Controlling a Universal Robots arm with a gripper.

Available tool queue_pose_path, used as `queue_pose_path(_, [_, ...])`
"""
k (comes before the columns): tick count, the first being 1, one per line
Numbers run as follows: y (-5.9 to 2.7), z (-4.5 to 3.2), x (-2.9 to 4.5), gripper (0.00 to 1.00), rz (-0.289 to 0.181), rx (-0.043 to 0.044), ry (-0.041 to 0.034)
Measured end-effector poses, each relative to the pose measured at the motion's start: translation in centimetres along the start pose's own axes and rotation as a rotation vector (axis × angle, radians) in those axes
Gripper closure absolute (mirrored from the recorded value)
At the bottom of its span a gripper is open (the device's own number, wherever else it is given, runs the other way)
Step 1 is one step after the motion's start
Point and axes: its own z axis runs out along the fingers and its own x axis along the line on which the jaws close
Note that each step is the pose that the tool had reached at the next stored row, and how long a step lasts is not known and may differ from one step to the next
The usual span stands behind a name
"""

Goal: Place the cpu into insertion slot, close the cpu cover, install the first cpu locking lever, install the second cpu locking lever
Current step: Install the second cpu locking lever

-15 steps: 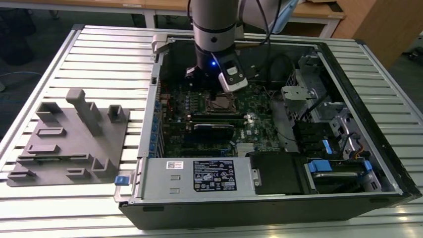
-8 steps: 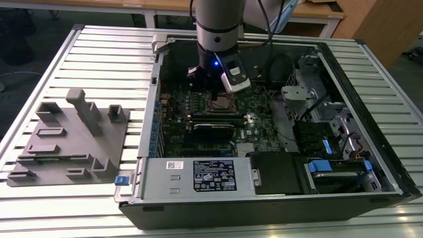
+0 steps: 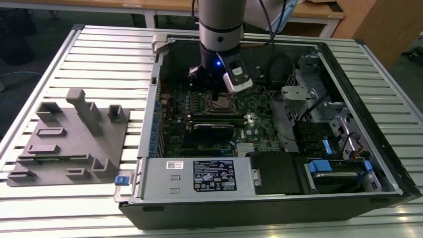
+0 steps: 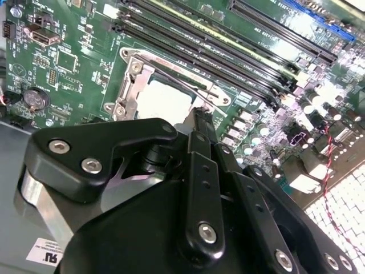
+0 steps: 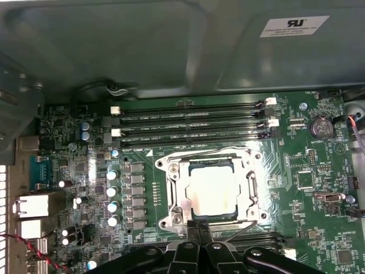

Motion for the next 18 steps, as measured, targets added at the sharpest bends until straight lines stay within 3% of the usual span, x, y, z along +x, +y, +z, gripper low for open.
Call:
queue_pose_path(5, [-0.13,0.0,-0.41,0.89,0.001,0.0003,0.0017])
queue_pose_path(14, [-1.22,-0.12,-0.56,0.89,0.001,0.0003,0.0017])
queue_pose_path(18, [-1.32,0.12,-0.06,0.89,0.0,-0.0005,-0.0072])
